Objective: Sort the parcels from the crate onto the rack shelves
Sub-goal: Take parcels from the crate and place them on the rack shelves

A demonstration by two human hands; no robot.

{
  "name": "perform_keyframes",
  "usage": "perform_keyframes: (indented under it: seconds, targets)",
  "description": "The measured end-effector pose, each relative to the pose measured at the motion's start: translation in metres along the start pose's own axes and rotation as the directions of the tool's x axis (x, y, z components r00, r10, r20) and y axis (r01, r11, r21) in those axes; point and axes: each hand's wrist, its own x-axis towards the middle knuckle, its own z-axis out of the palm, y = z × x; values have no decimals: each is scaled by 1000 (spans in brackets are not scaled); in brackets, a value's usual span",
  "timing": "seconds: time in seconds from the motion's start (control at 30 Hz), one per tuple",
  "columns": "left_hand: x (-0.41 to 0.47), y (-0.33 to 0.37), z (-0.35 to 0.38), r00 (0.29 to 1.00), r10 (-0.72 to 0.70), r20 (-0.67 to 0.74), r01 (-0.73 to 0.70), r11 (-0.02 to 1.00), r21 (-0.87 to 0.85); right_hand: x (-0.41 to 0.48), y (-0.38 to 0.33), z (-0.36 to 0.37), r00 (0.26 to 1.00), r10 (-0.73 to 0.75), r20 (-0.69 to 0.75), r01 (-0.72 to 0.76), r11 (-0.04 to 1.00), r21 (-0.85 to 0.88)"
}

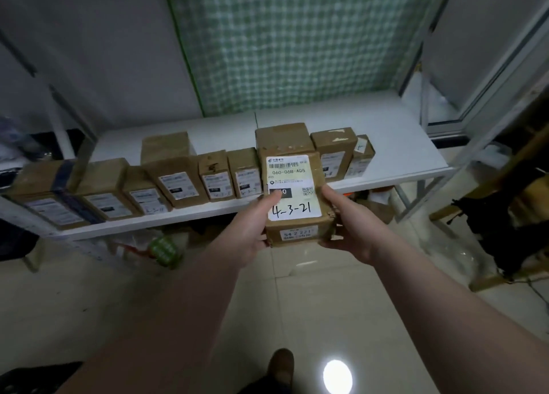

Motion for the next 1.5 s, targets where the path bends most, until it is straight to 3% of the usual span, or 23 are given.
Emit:
perform_keyframes:
  seconds: [0.37, 0.53, 0.73, 0.97, 1.1, 1.2, 1.27, 1.4, 1.5]
  targets:
    - [58, 18, 101, 971, -2, 238, -53, 973, 226, 47, -5, -112, 991, 130, 11, -130, 990, 54]
    - [80, 19, 152, 979, 30, 201, -95, 941, 326, 77, 3, -166, 984, 160, 72, -164, 985, 54]
    - [104, -6, 253, 989, 14, 147, -60, 946, 318, 103, 10, -271, 981, 146, 125, -149, 989, 9]
    - [146, -48, 328, 998, 63, 5, -61, 942, 331, 153, 13, -357, 990, 97, 100, -110, 985, 134]
    - [184, -61, 327, 981, 193, -16, -148, 798, 584, 195, 22, -374, 998, 51, 34, -55, 989, 135]
    - [227, -72, 313, 968, 248, -33, -125, 593, 795, 235, 36, -378, 1000, 0, -4, 1, 989, 146]
    - [262, -87, 302, 959, 274, -72, -74, 488, 870, 263, 46, -377, 998, -58, -17, 59, 989, 139]
    - [327, -117, 295, 943, 298, -146, 16, 399, 917, 319, 66, -378, 987, -153, -41, 158, 973, 166]
    - [348, -131, 298, 922, 382, -57, -60, 287, 956, 349, 71, -381, 969, -244, -47, 248, 958, 141]
